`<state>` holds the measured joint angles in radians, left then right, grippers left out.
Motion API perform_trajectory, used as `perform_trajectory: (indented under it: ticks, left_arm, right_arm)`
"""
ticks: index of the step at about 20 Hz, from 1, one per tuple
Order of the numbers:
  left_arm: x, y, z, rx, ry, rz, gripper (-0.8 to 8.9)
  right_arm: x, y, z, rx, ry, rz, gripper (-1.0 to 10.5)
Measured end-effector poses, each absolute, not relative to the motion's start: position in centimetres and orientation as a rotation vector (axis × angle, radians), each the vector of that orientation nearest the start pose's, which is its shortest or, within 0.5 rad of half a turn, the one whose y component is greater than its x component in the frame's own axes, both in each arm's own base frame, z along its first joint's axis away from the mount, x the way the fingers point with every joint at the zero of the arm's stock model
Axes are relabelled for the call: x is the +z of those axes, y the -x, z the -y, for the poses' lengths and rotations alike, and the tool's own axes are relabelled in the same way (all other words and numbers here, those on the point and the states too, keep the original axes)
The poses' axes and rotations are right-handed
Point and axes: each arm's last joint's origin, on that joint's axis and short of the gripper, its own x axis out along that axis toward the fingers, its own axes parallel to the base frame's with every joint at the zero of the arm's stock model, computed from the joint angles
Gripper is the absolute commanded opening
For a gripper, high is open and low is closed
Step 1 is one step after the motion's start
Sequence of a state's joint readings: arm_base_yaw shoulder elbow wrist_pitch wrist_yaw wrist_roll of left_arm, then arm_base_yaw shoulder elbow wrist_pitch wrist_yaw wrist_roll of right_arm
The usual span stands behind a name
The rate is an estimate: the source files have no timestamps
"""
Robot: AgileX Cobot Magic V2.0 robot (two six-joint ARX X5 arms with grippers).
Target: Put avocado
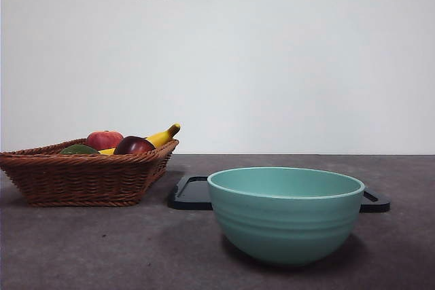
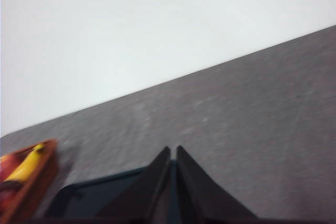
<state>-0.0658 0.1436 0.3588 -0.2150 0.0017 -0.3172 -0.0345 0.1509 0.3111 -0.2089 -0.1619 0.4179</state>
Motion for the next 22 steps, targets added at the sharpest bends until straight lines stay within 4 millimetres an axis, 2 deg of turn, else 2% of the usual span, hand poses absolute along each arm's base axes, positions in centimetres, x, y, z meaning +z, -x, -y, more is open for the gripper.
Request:
perform_trajectory:
  ticks: [5,10,15,22]
  left_arm:
    - [29.7,-8.4,0.9,-0.178,0.337,-0.102,0.15]
    - [32.8,-9.5,1.7,-0.364,0.358,-0.197,0.15]
    - [34.8,-10.0,2.6,-0.511,0.359,-0.207,0.15]
    - [37.0,-11.1,3.0,-0.561,0.365,-0.262,0.15]
  right_arm:
    - [27.6,-9.3,-0.5,0.213,-0.44,-0.198,0.1]
    - [31.0,-10.6,-0.9,0.325,-0.43,-0.329,0.1]
    - [33.4,-11.8,-1.7,0.44,-0.384,-0.361,0.1]
    - [36.4,-13.5,-3.1,0.546,-0.304,-0.457,0.1]
